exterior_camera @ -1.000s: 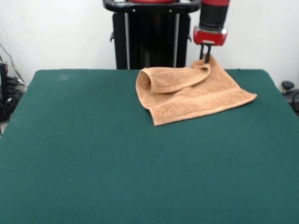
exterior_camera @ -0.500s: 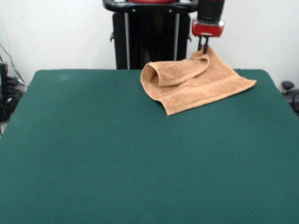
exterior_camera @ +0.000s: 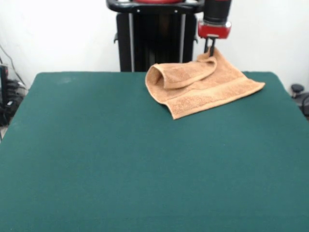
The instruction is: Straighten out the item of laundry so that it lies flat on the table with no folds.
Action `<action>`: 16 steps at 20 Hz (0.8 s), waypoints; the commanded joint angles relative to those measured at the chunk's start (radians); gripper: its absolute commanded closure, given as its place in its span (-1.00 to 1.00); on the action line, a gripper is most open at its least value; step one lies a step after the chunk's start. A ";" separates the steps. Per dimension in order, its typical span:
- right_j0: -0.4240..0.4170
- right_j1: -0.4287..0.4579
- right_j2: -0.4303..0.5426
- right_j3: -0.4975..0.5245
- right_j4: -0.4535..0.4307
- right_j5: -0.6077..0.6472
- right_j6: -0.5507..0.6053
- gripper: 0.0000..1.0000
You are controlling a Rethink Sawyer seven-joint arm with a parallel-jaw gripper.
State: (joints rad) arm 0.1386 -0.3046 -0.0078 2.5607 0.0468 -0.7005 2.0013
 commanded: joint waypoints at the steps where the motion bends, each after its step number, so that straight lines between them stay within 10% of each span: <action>1: 0.018 -0.008 -0.001 -0.045 0.039 -0.038 0.258 1.00; 16: 0.031 -0.067 -0.035 -0.071 0.074 0.010 0.213 1.00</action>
State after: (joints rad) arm 0.1428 -0.3518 -0.0427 2.5611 0.0466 -0.6999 2.0013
